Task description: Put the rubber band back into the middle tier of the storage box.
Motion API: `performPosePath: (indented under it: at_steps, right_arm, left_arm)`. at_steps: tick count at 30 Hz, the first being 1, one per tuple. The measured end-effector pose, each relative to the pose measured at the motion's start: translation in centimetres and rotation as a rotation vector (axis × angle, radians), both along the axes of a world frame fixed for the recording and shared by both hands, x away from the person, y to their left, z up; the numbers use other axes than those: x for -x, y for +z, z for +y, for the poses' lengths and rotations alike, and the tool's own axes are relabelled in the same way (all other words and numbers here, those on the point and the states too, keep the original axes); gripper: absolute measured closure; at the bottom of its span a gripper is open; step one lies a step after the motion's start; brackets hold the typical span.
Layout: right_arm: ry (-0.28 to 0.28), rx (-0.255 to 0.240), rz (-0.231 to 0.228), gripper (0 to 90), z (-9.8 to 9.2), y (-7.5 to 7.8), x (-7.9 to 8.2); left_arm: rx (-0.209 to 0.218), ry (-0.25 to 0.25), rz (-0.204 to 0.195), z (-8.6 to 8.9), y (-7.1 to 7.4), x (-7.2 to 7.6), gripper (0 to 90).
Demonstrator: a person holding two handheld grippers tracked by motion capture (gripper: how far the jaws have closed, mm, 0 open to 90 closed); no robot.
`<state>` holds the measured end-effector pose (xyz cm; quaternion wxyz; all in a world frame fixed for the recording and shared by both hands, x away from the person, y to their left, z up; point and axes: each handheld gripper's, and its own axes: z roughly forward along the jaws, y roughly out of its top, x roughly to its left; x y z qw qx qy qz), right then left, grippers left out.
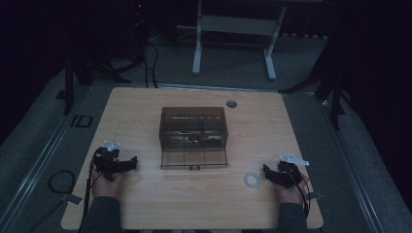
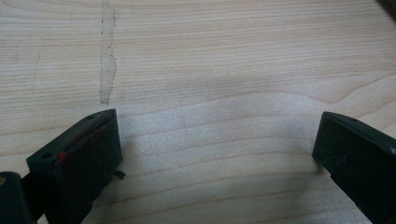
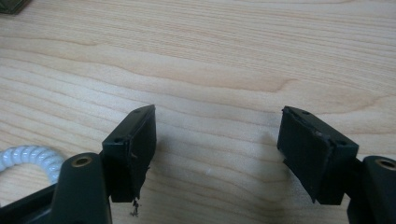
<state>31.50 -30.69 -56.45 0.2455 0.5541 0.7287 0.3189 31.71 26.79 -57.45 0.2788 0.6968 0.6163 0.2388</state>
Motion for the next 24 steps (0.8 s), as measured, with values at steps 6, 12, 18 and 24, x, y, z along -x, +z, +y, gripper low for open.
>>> performPosePath:
  at_steps: [6,12,18,24]
  right_arm:
    - [0.019,-0.001,-0.008,33.2,0.04,0.0,0.1]
    - [0.02,-0.001,-0.008,33.1,0.03,0.0,0.05]
    - [-0.01,0.001,-0.001,30.1,0.17,0.03,-0.15]
    - [-0.002,0.018,0.057,43.1,0.25,0.77,-0.44]
  left_arm:
    - [0.0,0.0,0.0,0.0,0.0,0.0,1.2]
    - [0.0,0.0,0.0,0.0,0.0,0.0,1.2]
    - [0.0,0.0,0.0,0.0,0.0,0.0,1.2]
    - [0.001,0.001,-0.001,0.0,0.0,-0.01,1.2]
